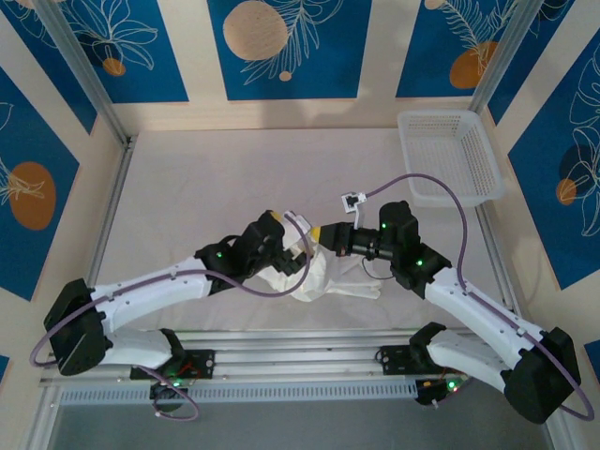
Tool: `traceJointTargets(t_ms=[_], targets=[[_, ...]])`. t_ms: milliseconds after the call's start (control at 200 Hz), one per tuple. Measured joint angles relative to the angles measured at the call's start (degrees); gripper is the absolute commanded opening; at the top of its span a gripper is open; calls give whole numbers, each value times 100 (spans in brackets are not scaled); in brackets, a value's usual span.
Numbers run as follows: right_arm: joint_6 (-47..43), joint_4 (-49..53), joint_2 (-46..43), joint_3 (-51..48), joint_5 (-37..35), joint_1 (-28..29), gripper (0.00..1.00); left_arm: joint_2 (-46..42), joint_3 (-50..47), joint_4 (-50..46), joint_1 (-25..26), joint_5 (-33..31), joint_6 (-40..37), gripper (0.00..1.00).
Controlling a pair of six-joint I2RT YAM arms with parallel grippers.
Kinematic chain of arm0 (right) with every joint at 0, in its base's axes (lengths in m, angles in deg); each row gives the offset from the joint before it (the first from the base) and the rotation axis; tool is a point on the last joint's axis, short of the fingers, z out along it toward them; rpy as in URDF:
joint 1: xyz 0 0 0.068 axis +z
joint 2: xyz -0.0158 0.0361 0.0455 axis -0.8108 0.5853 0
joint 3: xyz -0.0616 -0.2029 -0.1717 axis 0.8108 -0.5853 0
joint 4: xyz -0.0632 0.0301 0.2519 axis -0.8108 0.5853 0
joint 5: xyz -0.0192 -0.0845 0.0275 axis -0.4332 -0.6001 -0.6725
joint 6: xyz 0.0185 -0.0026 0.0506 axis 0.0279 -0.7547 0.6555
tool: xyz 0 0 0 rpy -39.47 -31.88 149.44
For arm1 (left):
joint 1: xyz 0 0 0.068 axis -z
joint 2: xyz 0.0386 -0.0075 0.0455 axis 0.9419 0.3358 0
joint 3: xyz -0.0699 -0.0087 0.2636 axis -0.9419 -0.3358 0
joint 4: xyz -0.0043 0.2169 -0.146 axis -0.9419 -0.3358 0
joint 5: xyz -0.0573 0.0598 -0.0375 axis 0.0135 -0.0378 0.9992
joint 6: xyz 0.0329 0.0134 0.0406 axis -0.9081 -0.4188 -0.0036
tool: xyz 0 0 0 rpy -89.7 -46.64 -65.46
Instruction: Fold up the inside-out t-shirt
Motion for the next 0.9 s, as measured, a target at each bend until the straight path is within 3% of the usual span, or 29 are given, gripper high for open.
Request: traceJointTargets(t_ms=[75, 155, 395, 585, 710, 805, 900], targets=[[0, 2, 0, 0, 0, 0, 0, 76, 4, 118, -70, -81, 114, 90], [-2, 9, 0, 0, -22, 0, 0, 105, 66, 122, -186, -157, 337, 75], [-63, 319, -4, 0, -251, 0, 0, -37, 476, 42, -564, 42, 984, 0], [-90, 658, -4, 0, -570, -28, 0, -264, 625, -361, -1132, 1110, 1537, 0], [-164, 1224, -2, 52, -1163, -61, 0, -306, 636, -570, -1700, 2518, 2009, 0], [-407, 1827, 55, 249, -1770, -15, 16, -221, 758, -684, -1982, 3836, 2365, 0], [-802, 2199, 160, 442, -2103, 170, 40, -11, 1097, -723, -2057, 4715, 2684, 0]])
